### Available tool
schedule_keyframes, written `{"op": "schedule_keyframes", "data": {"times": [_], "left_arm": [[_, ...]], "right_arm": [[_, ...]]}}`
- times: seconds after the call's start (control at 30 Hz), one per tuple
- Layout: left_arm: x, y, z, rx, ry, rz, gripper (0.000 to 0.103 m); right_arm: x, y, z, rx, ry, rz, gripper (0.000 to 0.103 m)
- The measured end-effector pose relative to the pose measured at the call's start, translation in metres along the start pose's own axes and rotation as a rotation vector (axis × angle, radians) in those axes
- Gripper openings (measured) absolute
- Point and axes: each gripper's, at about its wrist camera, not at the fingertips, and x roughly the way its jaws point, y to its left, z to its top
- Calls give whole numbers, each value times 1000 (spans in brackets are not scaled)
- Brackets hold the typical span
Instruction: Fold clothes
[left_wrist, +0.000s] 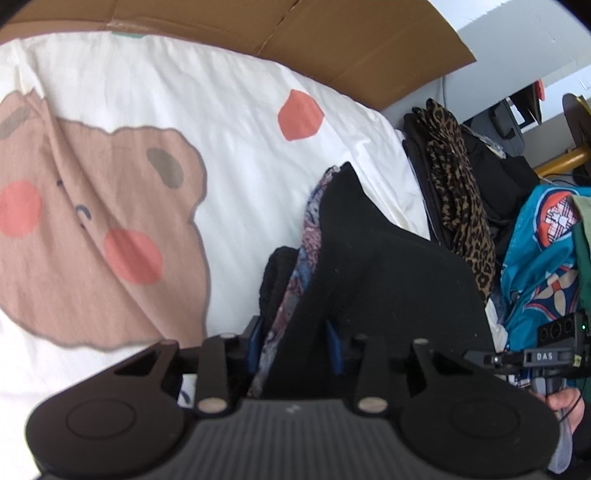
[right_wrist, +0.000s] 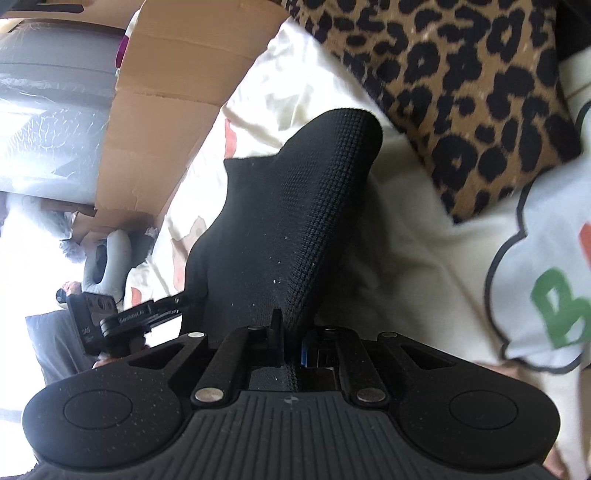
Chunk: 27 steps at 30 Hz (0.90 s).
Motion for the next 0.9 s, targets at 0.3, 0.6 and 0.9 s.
{"op": "schedule_keyframes", "data": {"times": [0.3,0.6,0.9], "left_arm": [[0,-19,5,91,6,31,47],[14,-14,18,105,29,-13,70],[26,3,27,35,50,-110,77]], "right_arm": [[-2,-14,10,6,7,-33,6],[-2,-28,6,19,14,-29,6],[-1,-33,5,31,11,-17,9]]}}
